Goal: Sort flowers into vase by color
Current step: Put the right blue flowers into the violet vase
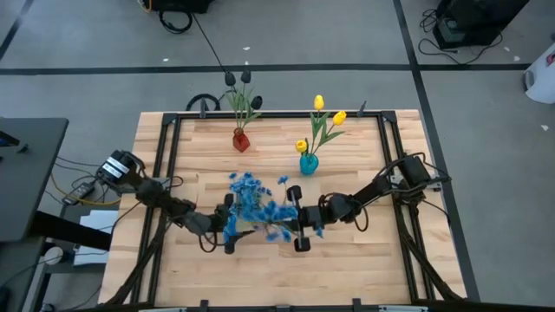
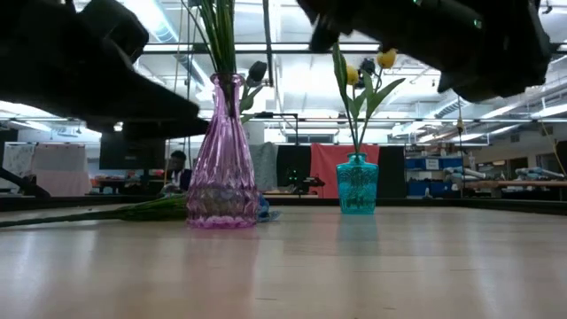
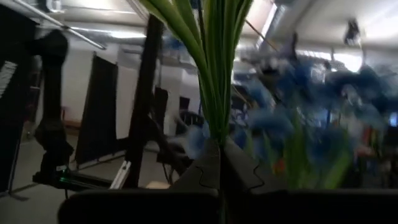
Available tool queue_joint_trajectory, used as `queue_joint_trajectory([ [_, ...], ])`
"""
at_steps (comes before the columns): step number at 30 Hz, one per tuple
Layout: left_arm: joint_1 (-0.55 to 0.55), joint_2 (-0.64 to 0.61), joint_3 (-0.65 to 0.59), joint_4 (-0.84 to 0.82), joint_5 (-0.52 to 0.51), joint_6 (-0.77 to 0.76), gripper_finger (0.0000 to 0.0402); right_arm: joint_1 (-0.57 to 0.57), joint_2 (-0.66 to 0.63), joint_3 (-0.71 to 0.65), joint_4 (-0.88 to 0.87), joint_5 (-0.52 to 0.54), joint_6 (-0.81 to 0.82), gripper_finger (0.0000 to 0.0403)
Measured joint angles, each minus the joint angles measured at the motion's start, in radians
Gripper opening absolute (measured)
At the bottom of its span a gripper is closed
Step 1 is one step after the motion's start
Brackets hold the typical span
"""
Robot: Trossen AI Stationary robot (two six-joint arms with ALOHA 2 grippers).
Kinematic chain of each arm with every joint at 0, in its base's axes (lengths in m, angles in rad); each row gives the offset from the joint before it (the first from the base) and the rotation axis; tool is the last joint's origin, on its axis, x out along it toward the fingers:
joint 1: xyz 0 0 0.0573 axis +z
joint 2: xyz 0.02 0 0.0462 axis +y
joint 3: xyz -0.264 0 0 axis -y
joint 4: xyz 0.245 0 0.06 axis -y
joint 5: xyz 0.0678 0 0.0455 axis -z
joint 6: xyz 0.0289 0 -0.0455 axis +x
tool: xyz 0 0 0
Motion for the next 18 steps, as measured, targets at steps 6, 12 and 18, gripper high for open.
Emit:
queue_joint_trajectory([
  [6, 0.054, 0.001, 0.013, 0.018, -0.003, 0.003, 0.0297, -0.008, 0.0, 0.073, -0.021, -0.052, -0.123, 0.001],
  [12, 0.091, 0.001, 0.058, 0.012, 0.024, 0.069, 0.03, -0.039, 0.0, 0.127, -0.086, -0.096, -0.164, 0.001],
  [18, 0.115, 0.002, 0.079, -0.008, 0.032, 0.11, 0.0268, -0.063, 0.0, 0.162, -0.148, -0.137, -0.174, 0.001],
])
